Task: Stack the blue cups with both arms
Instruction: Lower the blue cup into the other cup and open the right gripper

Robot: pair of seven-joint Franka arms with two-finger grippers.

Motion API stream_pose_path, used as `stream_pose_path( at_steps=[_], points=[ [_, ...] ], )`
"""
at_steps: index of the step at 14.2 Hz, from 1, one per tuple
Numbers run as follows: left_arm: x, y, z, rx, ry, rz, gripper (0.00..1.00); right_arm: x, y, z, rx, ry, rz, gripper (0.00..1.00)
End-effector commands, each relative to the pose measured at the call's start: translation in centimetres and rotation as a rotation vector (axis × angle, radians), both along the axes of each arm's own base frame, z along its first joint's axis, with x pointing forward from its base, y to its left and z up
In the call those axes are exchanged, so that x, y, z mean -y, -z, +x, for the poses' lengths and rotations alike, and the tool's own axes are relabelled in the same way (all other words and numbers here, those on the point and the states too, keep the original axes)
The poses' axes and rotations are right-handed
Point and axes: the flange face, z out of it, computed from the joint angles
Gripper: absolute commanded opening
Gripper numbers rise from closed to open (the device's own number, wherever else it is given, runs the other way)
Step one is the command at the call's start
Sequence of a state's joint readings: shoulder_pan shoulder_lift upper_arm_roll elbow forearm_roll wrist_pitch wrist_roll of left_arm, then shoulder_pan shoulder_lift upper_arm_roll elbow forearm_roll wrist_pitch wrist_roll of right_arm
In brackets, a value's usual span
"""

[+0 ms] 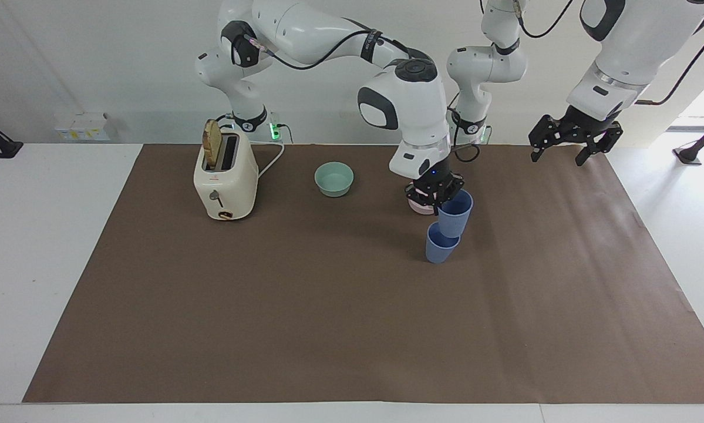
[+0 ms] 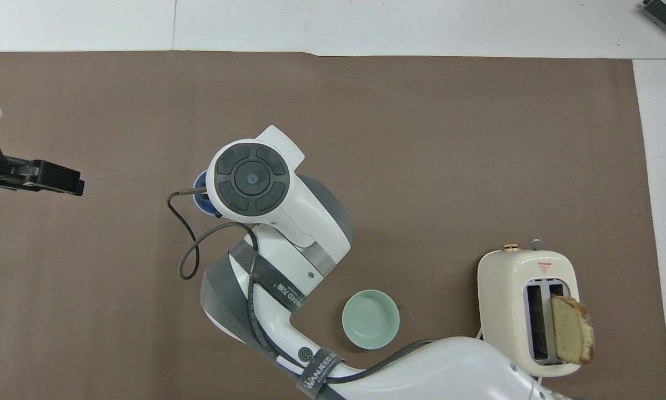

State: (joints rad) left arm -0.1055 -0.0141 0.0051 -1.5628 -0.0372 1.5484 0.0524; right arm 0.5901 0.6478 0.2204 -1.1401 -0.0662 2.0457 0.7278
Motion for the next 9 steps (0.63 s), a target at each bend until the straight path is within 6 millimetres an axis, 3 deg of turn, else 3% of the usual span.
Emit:
stream_pose_path(
  at_steps=[1,3,8,9],
  points=[
    [-0.4,-0.5,-0.2,-0.008,0.0,0.007,1.0,0.0,0.4,0.1,0.006,0.017,-0.024,0.0],
    [-0.4,-0.5,-0.2,-0.008,0.0,0.007,1.0,-0.1,1.5,0.0,-0.004,0.017,-0.034,0.0],
    [-0.4,-0.6,-0.3,-0.007,0.0,0.007,1.0,0.2,1.6,0.1,-0.017,0.038,-0.029,0.0],
    [-0.4,-0.6,-0.2,-0.006,0.0,0.007,1.0,0.3,1.6,0.2,-0.018,0.046,-0.028,0.04]
  ],
)
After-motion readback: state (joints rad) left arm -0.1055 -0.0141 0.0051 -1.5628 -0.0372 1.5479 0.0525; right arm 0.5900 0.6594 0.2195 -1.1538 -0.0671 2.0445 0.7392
